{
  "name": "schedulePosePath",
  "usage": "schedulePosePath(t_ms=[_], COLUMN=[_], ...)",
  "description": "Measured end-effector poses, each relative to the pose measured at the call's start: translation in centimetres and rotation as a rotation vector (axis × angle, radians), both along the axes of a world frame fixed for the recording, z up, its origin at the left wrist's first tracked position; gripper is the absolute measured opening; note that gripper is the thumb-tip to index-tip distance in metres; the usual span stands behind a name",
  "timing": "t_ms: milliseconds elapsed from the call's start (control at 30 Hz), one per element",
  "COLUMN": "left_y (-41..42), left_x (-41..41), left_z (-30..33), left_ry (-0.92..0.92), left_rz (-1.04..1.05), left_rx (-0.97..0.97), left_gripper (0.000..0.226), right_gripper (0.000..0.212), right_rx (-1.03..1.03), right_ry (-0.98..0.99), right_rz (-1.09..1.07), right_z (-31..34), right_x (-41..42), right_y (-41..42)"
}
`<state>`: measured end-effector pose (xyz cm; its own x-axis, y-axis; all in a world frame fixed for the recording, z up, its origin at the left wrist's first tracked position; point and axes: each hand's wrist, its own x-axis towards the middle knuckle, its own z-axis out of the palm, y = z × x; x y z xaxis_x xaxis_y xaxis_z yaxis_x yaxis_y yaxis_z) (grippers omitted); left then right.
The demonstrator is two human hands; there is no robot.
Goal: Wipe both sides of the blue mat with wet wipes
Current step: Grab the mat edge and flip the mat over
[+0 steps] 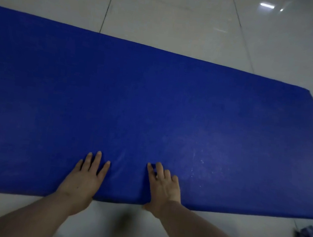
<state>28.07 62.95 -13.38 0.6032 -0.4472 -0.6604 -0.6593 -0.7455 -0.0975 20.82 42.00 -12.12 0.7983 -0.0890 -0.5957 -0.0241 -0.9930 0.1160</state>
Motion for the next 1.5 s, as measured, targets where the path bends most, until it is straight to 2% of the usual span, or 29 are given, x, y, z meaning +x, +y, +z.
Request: schedulePosePath(t_ms=[133,267,400,533,567,633,733,867,1100,1267,1400,1500], left_y=[-0.7,-0.8,-0.8,-0.5,-0.4,-0.4,-0.5,-0.2,-0.9,-1.3,-1.1,-1.4], left_x=[-0.2,-0.2,0.3,0.8,1.0,1.7,2.7,3.4,3.1,2.0,2.3,3.3], left_z=[0.8,1.3,2.1,3.5,4.2,6.0,9.5,14.6,23.0,29.0,33.7,37.8], left_ry=[-0.007,-0.013,0.033,0.074,0.085,0.108,0.105,0.05,-0.174,-0.454,-0.67,-0.779], left_rz=[0.03,0.047,0.043,0.055,0.056,0.051,0.071,0.167,0.307,0.26,0.219,0.272], left_rx=[-0.013,-0.069,-0.117,-0.158,-0.163,-0.159,-0.151,-0.185,-0.361,-0.524,-0.505,-0.513], left_gripper=[0.086,0.083,0.08,0.081,0.082,0.084,0.086,0.086,0.061,0.042,0.041,0.032], right_gripper=[0.116,0.105,0.09,0.103,0.1,0.094,0.075,0.064,0.056,0.048,0.04,0.033], right_rx=[-0.011,-0.013,-0.009,0.061,0.061,0.092,0.091,0.134,0.141,0.102,0.029,0.011], right_ry=[-0.012,-0.04,-0.061,-0.151,-0.202,-0.098,-0.163,-0.263,-0.421,-0.573,-0.754,-0.882], right_rz=[0.074,0.141,0.05,-0.05,-0.059,-0.073,-0.061,-0.098,-0.14,-0.116,-0.113,-0.091], right_z=[0.7,0.8,1.8,3.1,3.7,6.3,9.7,14.2,22.2,29.4,34.4,38.5], right_x=[0.1,-0.5,-0.5,-0.2,-0.2,0.3,0.7,1.7,2.5,2.5,3.2,4.8], right_y=[0.3,1.0,2.1,2.0,1.8,1.8,1.5,0.9,0.4,-1.0,-1.3,-1.3])
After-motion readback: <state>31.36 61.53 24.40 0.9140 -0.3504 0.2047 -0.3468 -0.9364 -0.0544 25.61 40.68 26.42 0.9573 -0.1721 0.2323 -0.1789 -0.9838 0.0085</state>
